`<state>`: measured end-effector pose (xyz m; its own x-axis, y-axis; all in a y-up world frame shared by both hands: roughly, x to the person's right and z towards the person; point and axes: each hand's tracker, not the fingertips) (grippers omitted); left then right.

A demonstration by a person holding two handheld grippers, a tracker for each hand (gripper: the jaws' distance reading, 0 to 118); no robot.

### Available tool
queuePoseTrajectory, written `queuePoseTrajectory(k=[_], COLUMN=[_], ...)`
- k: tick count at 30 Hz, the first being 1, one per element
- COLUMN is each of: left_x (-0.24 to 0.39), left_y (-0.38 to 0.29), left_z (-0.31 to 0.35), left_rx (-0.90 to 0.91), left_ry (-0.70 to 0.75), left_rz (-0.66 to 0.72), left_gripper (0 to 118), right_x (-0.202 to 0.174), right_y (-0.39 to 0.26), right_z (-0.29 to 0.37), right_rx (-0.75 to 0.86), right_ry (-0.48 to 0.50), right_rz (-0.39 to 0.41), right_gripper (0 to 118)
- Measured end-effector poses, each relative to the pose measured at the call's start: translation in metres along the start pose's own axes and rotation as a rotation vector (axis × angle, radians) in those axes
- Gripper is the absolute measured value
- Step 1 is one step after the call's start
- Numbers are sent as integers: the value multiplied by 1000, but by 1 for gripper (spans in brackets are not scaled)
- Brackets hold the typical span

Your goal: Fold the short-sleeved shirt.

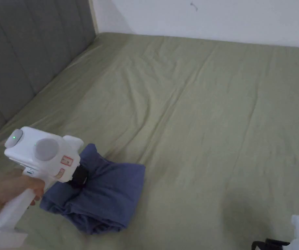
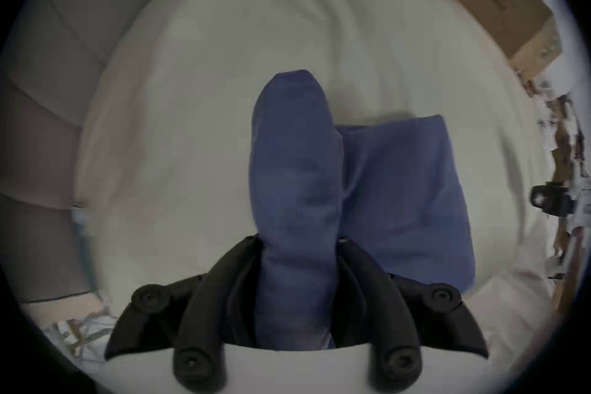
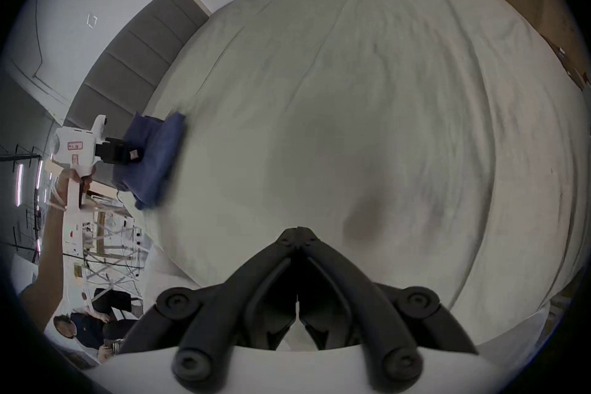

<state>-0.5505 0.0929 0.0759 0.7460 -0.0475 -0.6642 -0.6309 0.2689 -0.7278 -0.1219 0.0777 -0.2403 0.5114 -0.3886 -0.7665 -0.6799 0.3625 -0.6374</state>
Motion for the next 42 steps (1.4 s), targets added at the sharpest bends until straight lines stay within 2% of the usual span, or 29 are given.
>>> queuePoseTrajectory(k=[2,6,7,8,10,11,14,17,18,19,20,21,22,23,25,28,31,34,38,42], left_x=[-22,-41,-45,-48,-53,-53,-57,-52,-45,-36,-27,-17,-5,6,36,80,118,153,201,243], left_y=[4,7,8,7,5,5,5,5,4,3,1,-2,-5,-9,-21,-33,-44,-47,-48,-49], left_z=[-2,-13,-17,-20,-18,-14,3,21,29,37,44,50,54,57,64,77,92,111,151,192], left_rx=[-31,-85,-86,-96,-76,-61,3,63,97,124,158,177,203,226,303,348,394,449,597,750], left_ry=[95,459,519,552,538,508,364,300,247,202,148,80,20,-34,-54,-40,-94,-82,23,66], left_rz=[-15,-174,-177,-164,-91,-51,117,187,204,217,243,256,271,293,326,309,295,212,155,131], left_gripper=[27,32,38,54,103,113,114,114,113,106,88,59,13,0,0,0,0,0,0,0], right_x=[-4,-8,-8,-7,-6,-5,0,3,5,6,7,7,13,15,19,29,38,42,33,10], right_y=[1,2,2,2,2,2,1,1,0,0,-1,-2,-2,-2,-4,-10,-17,-19,-10,4], right_z=[-3,-8,-9,-11,-12,-12,-11,-9,-7,-5,-3,-1,0,2,9,19,29,42,75,129], right_rx=[-9,-25,-29,-35,-41,-43,-45,-42,-41,-39,-36,-34,-31,-23,-5,26,41,75,233,508], right_ry=[-9,-28,-28,-28,-34,-35,-29,-36,-36,-32,-28,-23,-19,-15,-9,14,10,5,-58,-168], right_rz=[7,22,21,21,19,17,1,-2,-1,3,5,6,7,8,0,-21,-19,-12,37,109], right_gripper=[0,0,0,0,0,0,0,0,0,0,0,0,0,0,0,0,0,0,0,0])
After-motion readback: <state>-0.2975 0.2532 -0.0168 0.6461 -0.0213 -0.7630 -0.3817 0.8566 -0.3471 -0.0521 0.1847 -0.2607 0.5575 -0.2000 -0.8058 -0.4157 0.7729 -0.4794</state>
